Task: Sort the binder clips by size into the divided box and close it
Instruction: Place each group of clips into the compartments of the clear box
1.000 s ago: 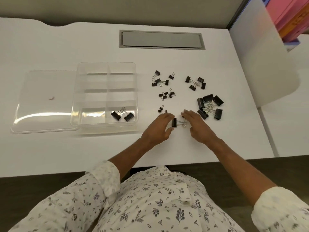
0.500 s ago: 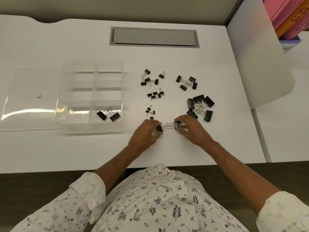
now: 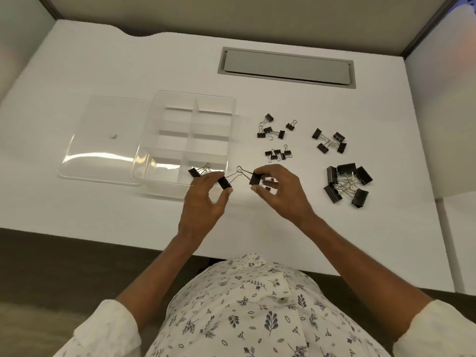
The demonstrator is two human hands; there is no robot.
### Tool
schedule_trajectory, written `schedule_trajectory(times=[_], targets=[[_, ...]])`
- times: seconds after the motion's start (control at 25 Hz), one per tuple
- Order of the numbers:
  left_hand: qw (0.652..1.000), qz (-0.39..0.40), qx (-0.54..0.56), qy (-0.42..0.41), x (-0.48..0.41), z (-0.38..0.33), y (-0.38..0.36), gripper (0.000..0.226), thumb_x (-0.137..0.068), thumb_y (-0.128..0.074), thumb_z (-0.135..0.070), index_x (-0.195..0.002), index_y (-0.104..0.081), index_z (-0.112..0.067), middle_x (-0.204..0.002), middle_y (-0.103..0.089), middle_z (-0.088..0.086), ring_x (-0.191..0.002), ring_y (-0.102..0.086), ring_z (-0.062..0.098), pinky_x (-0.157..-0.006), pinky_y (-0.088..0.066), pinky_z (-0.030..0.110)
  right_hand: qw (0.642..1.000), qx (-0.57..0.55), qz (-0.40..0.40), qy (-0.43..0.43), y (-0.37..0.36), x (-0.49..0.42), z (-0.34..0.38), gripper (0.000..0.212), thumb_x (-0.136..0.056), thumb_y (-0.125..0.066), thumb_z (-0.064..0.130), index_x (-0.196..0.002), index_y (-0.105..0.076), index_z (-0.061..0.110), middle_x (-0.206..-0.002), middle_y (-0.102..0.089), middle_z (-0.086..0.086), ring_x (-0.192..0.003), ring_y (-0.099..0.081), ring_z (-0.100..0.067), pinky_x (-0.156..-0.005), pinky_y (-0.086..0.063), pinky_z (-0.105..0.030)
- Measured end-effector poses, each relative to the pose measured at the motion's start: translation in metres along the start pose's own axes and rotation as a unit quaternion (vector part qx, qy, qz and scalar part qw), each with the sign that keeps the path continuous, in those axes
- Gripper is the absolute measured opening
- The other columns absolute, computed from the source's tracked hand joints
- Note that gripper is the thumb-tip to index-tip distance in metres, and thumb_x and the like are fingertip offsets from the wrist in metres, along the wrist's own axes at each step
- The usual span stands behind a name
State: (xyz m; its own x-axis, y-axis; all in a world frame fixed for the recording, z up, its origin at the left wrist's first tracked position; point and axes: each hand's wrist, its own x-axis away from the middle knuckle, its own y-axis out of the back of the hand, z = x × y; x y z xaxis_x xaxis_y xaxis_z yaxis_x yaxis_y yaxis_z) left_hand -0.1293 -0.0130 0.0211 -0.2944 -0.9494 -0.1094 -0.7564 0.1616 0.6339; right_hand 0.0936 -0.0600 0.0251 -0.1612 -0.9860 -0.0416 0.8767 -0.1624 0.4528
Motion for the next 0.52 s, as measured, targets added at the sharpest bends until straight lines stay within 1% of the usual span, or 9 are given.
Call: schedule_trajectory(times=[0.08,0.16,0.2,0.32,0.4,0.52], targets=[[1.0,-0.019,0.002,0.016,-0.008,0.01,0.013,0.041,-0.091,-0.074,-0.032,-0.129,-0.063,-0.023,-0.126,-0.066,-0.008,-0.12,-0.054,0.006,-0.099,-0.043,0.019,1.0,0.004,0.001,0.011,-0.02,-0.015,0.009,0.032,-0.088,-0.079,0.023,-0.118,-0.068,0.017,-0.116,-0.065,0.004,-0.107,-0.066,-0.01,-0.092,-0.058,-0.027],[0.999,-0.034,0.002,0.023,-0.014,0.021,0.024,0.041,-0.09,-0.074,-0.03,-0.129,-0.063,-0.022,-0.125,-0.066,-0.008,-0.118,-0.054,0.007,-0.097,-0.046,0.024,0.999,0.02,-0.002,0.026,-0.039,-0.027,0.016,0.031,-0.088,-0.079,0.024,-0.116,-0.068,0.015,-0.115,-0.065,0.004,-0.107,-0.065,-0.01,-0.092,-0.058,-0.03],[0.999,-0.038,-0.001,0.027,-0.017,0.027,0.028,0.042,-0.09,-0.074,-0.03,-0.13,-0.063,-0.022,-0.125,-0.066,-0.007,-0.119,-0.053,0.008,-0.098,-0.047,0.025,0.999,0.029,-0.001,0.031,-0.048,-0.032,0.019,0.031,-0.088,-0.079,0.024,-0.116,-0.068,0.015,-0.115,-0.066,0.003,-0.107,-0.065,-0.009,-0.092,-0.058,-0.031],[0.999,-0.021,-0.027,0.039,-0.027,0.045,0.035,0.052,-0.09,-0.074,-0.031,-0.137,-0.057,-0.019,-0.137,-0.059,-0.002,-0.131,-0.047,0.011,-0.107,-0.04,0.025,0.998,0.055,0.015,0.039,-0.068,-0.044,0.027,0.038,-0.088,-0.078,0.031,-0.121,-0.067,0.017,-0.123,-0.066,0.003,-0.113,-0.063,-0.01,-0.096,-0.056,-0.036],[0.998,-0.006,-0.053,0.032,-0.032,0.056,0.038,0.059,-0.091,-0.073,-0.032,-0.142,-0.052,-0.014,-0.147,-0.052,0.003,-0.141,-0.039,0.017,-0.114,-0.037,0.03,0.995,0.084,0.016,0.048,-0.073,-0.048,0.025,0.041,-0.088,-0.077,0.036,-0.124,-0.066,0.02,-0.13,-0.064,0.003,-0.121,-0.06,-0.011,-0.1,-0.054,-0.04],[0.999,0.001,-0.037,0.02,-0.036,0.064,0.04,0.055,-0.093,-0.07,-0.026,-0.143,-0.052,-0.011,-0.15,-0.049,0.004,-0.145,-0.035,0.019,-0.118,-0.037,0.04,0.992,0.109,-0.025,0.049,-0.067,-0.041,0.012,0.032,-0.092,-0.073,0.033,-0.121,-0.068,0.02,-0.128,-0.064,0.003,-0.12,-0.061,-0.011,-0.098,-0.054,-0.041]])
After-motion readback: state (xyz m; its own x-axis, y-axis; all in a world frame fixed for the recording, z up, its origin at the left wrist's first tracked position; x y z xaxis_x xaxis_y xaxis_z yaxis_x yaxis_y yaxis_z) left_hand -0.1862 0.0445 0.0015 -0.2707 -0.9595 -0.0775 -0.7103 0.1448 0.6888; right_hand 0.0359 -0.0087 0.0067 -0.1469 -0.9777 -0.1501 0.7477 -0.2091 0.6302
